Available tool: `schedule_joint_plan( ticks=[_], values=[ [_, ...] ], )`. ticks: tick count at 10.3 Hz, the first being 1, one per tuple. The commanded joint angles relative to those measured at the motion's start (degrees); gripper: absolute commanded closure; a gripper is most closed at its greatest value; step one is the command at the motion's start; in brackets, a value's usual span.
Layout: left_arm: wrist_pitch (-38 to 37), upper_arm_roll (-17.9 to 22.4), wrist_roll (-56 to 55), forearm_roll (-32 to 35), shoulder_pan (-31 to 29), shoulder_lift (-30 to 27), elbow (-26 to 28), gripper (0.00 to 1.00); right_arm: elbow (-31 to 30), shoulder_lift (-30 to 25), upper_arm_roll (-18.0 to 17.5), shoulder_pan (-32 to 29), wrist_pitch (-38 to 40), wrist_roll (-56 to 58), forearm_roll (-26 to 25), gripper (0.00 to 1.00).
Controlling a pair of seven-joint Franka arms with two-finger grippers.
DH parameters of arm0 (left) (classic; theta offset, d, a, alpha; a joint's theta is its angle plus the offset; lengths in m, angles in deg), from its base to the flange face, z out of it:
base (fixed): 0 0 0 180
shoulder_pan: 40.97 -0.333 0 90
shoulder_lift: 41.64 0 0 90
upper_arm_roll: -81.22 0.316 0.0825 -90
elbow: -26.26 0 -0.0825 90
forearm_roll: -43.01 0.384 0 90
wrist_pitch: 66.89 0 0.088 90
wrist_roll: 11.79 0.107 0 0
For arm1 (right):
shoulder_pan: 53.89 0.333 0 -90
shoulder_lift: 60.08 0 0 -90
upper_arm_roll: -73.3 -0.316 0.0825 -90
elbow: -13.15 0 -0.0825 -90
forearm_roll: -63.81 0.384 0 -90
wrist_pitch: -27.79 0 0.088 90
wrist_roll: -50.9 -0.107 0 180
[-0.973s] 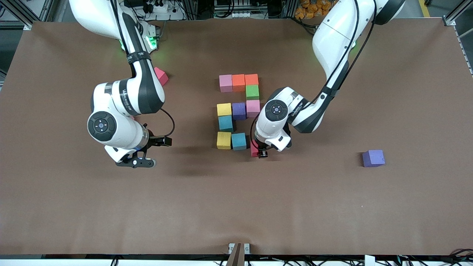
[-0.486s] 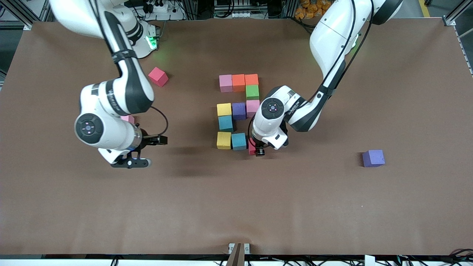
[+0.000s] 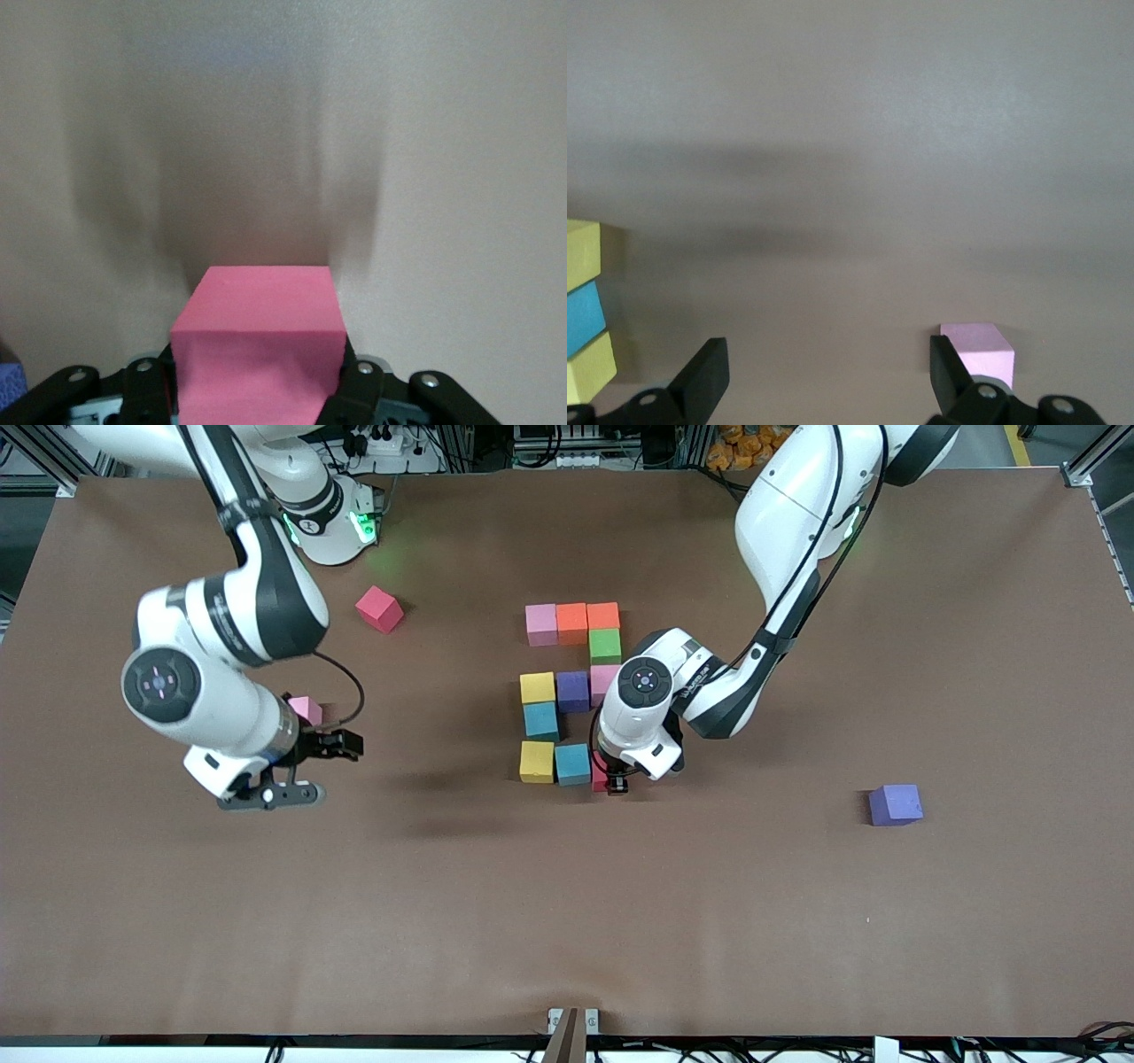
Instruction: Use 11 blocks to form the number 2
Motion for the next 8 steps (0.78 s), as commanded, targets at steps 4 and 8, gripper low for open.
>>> schedule_joint_plan(
  ticks=[4, 8],
  values=[
    [-0.4, 0.7, -0.4, 0.1, 1.7, 0.5, 0.2, 0.59, -4.9, -9.2, -1.7, -2.4, 2.7, 4.2, -1.3, 0.0],
    [-0.4, 0.7, 2.7, 1.0, 2.6, 0.6, 1.2, 0.0, -5.5, -13.9, -1.4, -4.3, 3.9, 11.7, -1.0, 0.0]
  ],
)
